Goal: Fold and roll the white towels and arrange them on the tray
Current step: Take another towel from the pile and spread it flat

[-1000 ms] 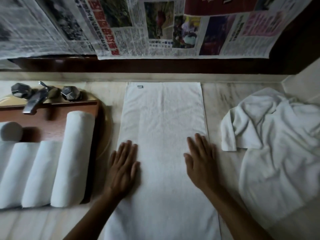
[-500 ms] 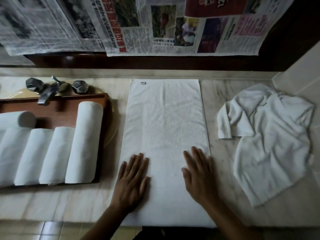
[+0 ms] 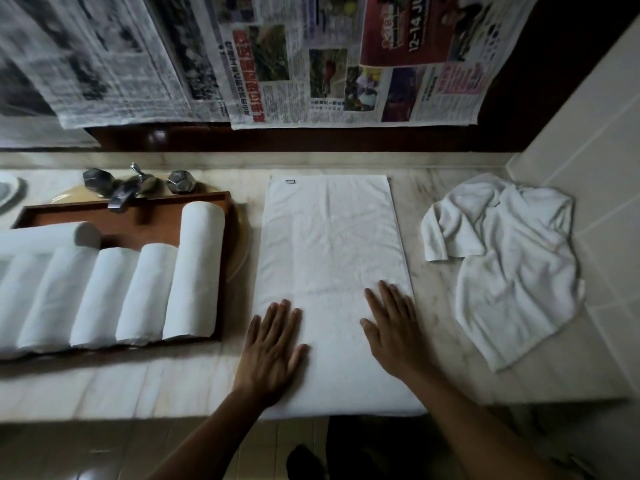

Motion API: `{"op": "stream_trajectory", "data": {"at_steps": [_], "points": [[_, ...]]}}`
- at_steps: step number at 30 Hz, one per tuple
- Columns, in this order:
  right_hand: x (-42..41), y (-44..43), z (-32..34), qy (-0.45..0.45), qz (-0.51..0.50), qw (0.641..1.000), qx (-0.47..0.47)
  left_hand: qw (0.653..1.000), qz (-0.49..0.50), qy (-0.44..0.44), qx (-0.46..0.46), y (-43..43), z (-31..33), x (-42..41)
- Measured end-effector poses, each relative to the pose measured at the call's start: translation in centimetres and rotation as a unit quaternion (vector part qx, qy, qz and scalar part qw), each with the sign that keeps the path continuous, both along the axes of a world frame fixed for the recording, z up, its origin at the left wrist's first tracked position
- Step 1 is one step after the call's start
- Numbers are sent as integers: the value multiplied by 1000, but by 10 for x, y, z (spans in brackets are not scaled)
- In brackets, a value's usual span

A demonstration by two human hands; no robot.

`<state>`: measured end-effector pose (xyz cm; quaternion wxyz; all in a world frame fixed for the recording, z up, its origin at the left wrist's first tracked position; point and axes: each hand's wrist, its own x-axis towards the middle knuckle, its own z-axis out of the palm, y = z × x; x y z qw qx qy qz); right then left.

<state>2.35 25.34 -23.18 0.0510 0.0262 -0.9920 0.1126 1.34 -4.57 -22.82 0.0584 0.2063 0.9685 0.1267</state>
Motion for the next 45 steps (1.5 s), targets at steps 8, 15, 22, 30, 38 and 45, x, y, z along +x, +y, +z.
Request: {"op": "stream_trajectory", "data": {"at_steps": [8,15,22,30,38,45], "points": [[50,-15,2,-7,-12,1000,8,1000,-1,17,13,-12,3,46],[62,-18,5,-7,-17,1000,1,1000,-4,13,-8,-11,10,55],[41,-6,13,-11,-11,999,-38,999,35,-7,1,-6,22,44],[-61,49,39,6,-1,987,-162,989,116,-4,88,93,57,13],[-191,94,46,-49,-35,985,-159,974,176,-39,140,192,51,-16],[-286,116,47,-85,-74,984,-138,980,141,-16,136,249,45,-41]]}}
